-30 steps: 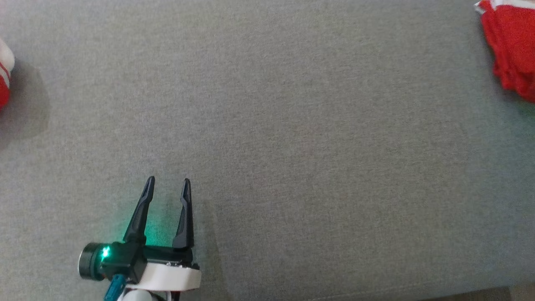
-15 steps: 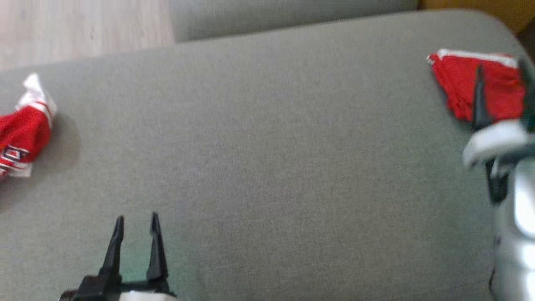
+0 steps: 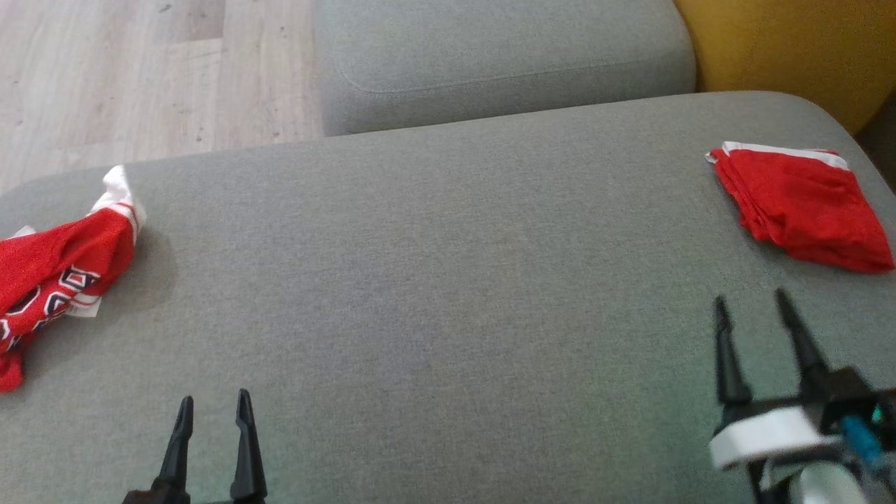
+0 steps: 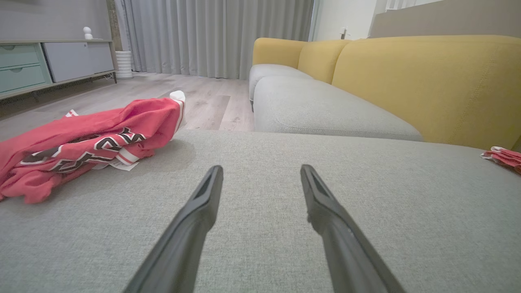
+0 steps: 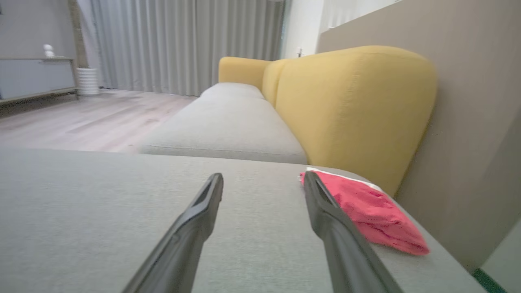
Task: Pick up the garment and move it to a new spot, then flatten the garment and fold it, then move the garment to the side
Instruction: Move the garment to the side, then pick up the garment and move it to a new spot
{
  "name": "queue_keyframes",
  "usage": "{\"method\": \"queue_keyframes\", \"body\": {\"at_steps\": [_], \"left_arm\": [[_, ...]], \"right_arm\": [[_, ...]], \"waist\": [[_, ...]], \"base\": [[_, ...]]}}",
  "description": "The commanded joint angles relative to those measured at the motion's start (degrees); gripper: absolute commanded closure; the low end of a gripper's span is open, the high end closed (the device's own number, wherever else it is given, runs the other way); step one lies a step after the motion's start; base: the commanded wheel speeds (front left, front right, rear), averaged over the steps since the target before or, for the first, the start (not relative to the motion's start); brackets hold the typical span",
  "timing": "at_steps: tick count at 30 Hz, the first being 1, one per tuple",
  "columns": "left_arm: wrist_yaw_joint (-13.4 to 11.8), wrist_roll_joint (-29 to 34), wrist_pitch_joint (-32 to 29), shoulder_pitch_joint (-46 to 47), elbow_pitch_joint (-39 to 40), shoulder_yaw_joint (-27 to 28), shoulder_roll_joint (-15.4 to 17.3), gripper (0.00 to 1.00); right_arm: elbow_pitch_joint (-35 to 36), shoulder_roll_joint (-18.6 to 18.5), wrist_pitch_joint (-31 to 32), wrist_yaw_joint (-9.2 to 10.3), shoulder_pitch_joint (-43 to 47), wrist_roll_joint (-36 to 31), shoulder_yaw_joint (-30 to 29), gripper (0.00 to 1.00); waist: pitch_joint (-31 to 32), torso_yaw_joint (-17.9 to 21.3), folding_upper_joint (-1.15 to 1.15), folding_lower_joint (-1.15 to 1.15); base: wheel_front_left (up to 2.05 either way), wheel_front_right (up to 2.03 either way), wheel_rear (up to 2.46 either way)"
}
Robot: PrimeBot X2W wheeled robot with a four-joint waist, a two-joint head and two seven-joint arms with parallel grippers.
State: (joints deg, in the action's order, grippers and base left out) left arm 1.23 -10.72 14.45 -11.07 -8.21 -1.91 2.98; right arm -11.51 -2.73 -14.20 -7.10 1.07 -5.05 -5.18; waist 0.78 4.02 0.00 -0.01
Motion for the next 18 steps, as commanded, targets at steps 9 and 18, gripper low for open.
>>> {"method": "queue_keyframes", "body": {"at_steps": [9, 18], "left_arm": [[1.3, 0.7, 0.5, 0.5, 0.3, 1.2, -0.1, 0.0], [1.3, 0.5, 0.5, 0.6, 0.2, 0.4, -0.1, 0.0]], "right_arm": [[3.4, -0.2, -0.8, -0.39, 5.0, 5.9, 5.6, 0.0], [3.6, -0.2, -0.8, -0.39, 5.3, 6.6, 6.3, 0.0]], "waist": [[0.2, -1.6, 0.0, 0.01], [0.0, -2.0, 0.0, 0.01]], "base": [[0.0, 0.0, 0.0], [0.0, 0.0, 0.0]]}}
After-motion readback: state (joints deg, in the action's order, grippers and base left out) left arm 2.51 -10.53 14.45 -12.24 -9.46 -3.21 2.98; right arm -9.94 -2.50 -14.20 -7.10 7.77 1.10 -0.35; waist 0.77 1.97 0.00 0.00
